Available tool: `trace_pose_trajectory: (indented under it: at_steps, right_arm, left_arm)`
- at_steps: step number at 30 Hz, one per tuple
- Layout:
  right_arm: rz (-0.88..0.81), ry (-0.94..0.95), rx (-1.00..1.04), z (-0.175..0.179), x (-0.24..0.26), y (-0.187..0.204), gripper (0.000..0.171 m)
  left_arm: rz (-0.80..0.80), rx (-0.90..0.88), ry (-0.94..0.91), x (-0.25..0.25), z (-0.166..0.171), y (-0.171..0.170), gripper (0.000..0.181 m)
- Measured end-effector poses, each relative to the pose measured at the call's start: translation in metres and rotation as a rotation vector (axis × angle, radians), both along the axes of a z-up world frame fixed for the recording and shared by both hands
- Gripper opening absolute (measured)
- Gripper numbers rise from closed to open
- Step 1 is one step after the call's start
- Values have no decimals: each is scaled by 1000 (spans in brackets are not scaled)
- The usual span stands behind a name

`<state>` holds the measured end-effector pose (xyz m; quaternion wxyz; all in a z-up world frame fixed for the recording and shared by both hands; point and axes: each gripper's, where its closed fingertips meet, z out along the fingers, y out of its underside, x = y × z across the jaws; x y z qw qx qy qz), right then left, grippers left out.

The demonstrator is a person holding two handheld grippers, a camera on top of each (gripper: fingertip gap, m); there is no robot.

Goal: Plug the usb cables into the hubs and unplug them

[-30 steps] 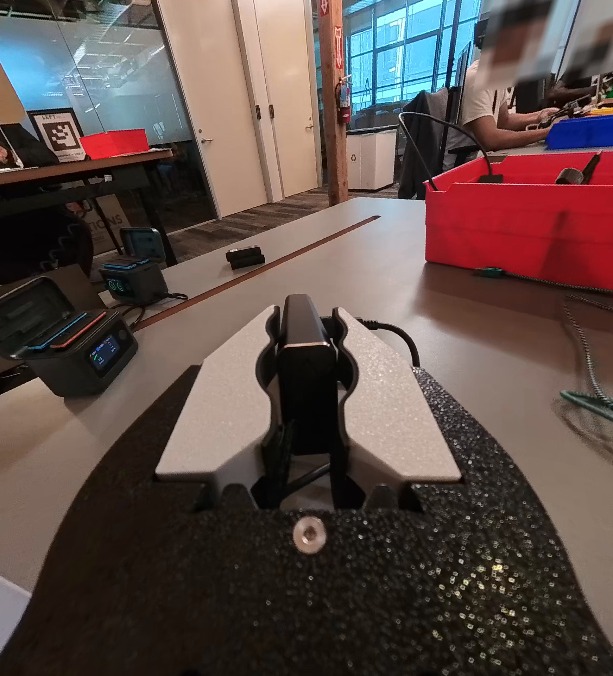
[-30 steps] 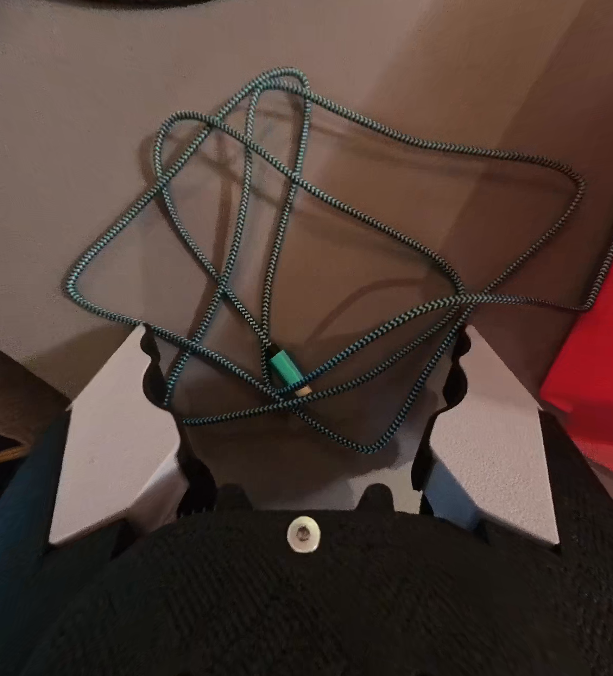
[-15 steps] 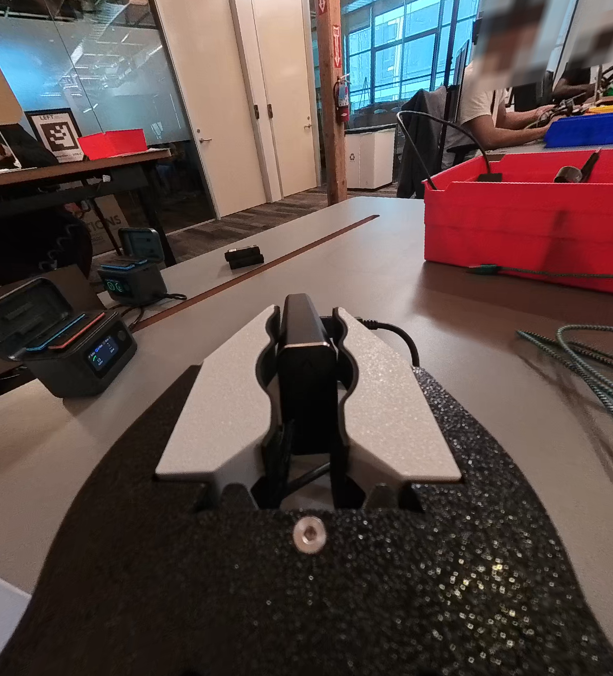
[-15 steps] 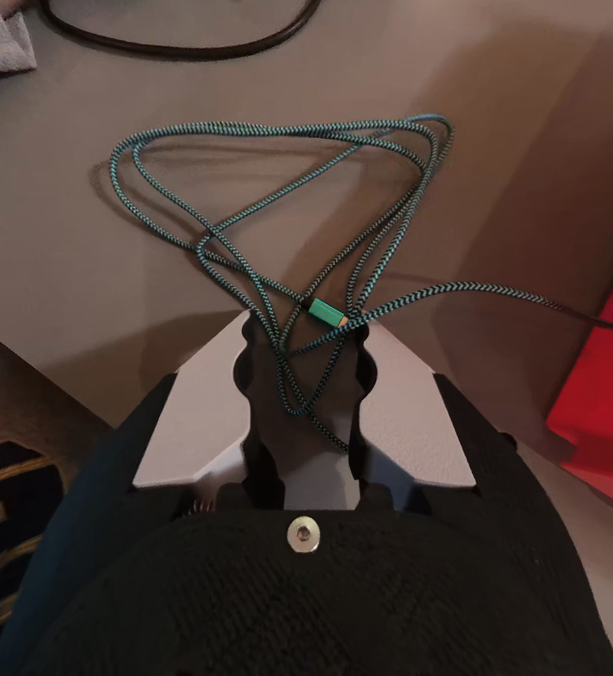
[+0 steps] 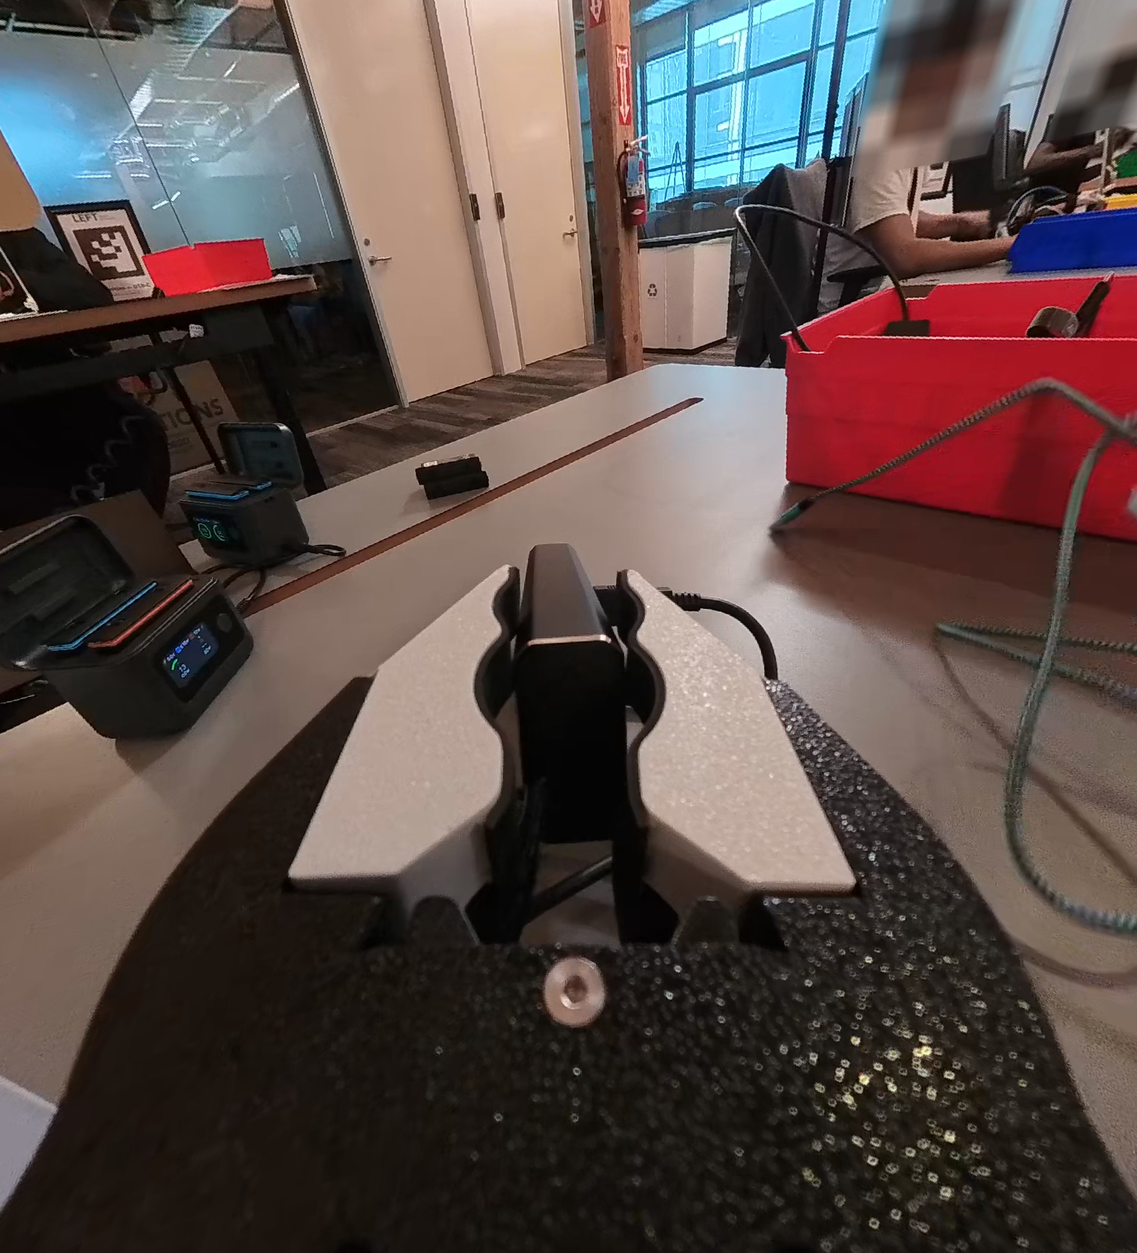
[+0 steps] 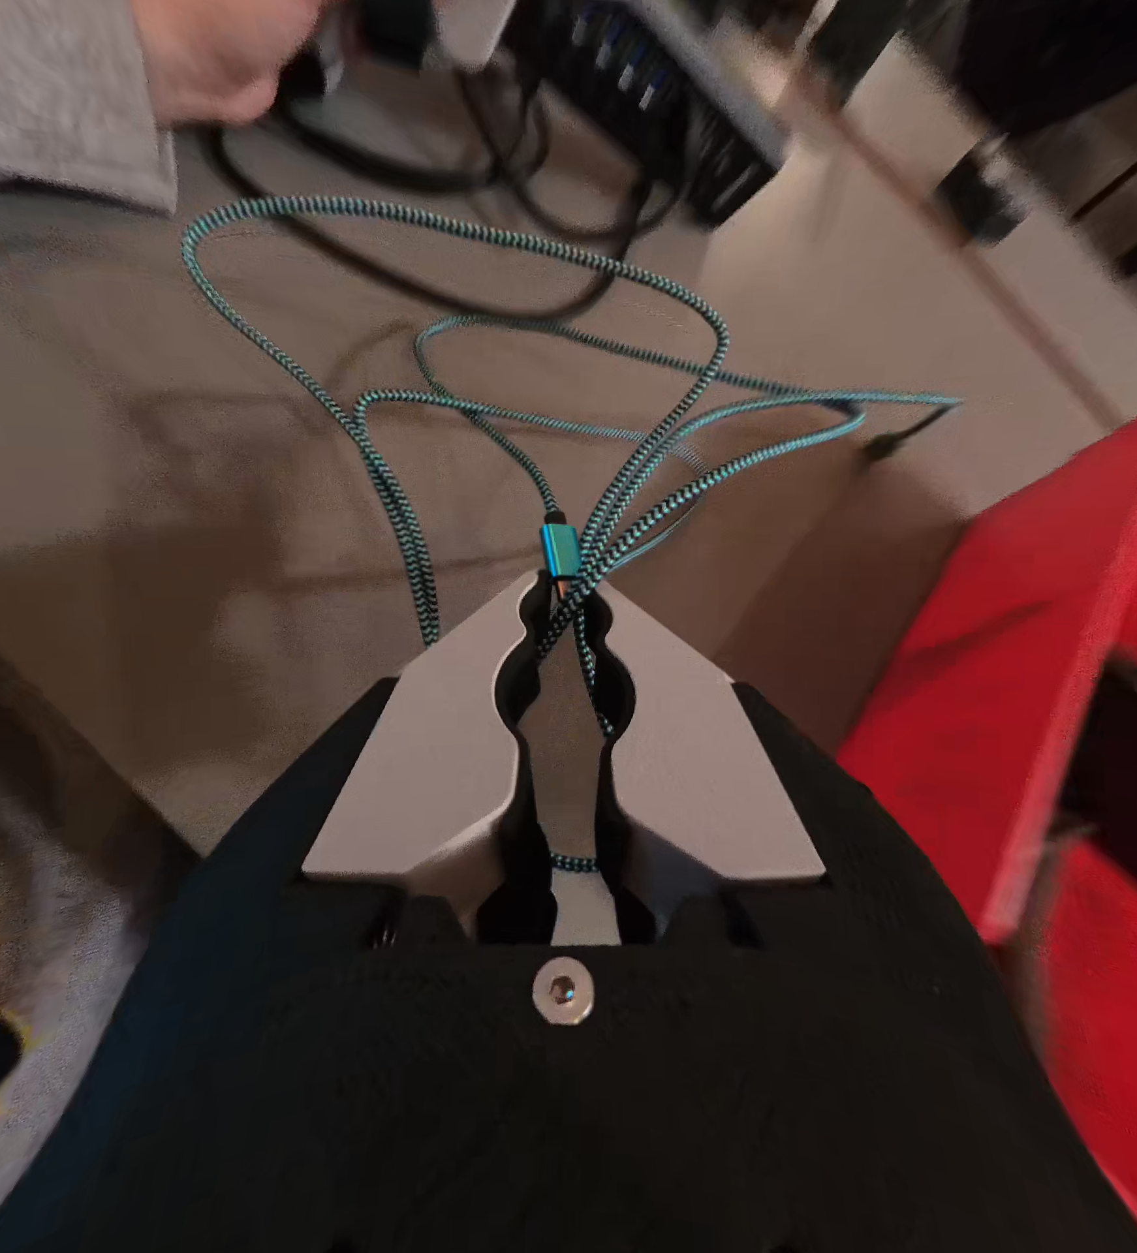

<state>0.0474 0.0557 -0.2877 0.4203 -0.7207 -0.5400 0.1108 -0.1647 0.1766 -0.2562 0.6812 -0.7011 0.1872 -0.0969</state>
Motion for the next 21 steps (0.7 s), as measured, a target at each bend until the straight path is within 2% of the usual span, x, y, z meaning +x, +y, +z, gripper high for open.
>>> trace_pose_trajectory:
  at_steps: [7,13,16,21]
  right_arm:
    - [-52,24,376,143,36,49,7]
    - [-152,13,603,253,87,68,6]
    - [-195,-74,669,280,112,76,6]
    - [-241,-385,752,275,164,88,7]
  left_arm:
    - [1,-2,-5,-1,0,0,26]
    - [0,-1,-4,0,0,0,25]
    - [0,-2,-5,-1,0,0,26]
    - [0,0,1,0,0,0,26]
